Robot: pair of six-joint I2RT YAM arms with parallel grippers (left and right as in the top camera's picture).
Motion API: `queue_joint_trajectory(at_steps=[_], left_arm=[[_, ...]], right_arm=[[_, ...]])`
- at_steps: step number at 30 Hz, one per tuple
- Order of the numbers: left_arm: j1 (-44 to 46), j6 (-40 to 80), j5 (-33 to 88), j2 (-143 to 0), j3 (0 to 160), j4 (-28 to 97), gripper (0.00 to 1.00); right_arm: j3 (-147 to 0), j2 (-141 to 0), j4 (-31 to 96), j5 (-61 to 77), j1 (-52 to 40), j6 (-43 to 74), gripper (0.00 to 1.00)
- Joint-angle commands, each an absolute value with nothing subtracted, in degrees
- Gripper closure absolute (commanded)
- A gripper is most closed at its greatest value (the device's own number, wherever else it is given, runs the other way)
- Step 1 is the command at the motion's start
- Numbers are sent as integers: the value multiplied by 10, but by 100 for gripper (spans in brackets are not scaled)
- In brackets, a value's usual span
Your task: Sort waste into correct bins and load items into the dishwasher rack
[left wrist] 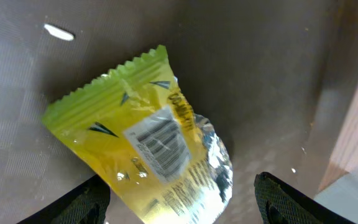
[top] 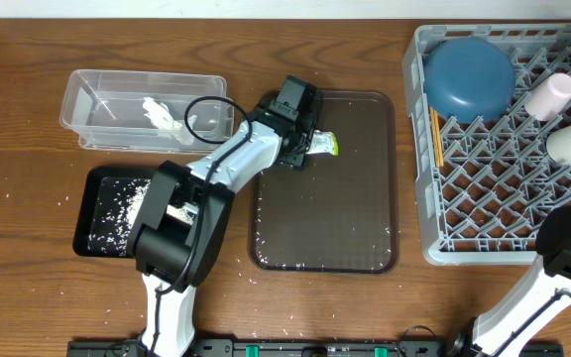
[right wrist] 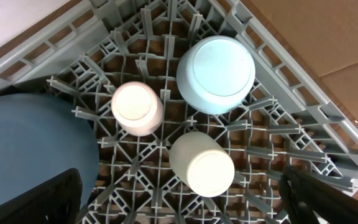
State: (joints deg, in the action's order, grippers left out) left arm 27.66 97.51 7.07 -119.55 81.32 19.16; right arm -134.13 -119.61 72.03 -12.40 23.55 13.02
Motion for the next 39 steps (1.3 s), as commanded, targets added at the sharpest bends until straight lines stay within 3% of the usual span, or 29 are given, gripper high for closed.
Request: queue_joint_trajectory(at_steps=[1,4,18,25,35,39], left_arm=[[277,985,52,-1206,808,189,24],[277,985,41,-1206,808,189,24],[277,984,3,-1206,808,199,57],[277,982,-10,-1206,808,205,70],[277,949,-14,-1206,808,205,81],[277,914,-14,-1206,808,205,91]], right_arm=[[-1341,-1199,720,-126,244,132,1],[-1341,-1199,720,-126,244,132,1],[-1341,-1199,720,-126,244,132,1],[-1341,-1199,720,-126,244,132,1],[-1341,-1199,720,-126,244,132,1],[-1341,-1199,720,-126,244,132,1]])
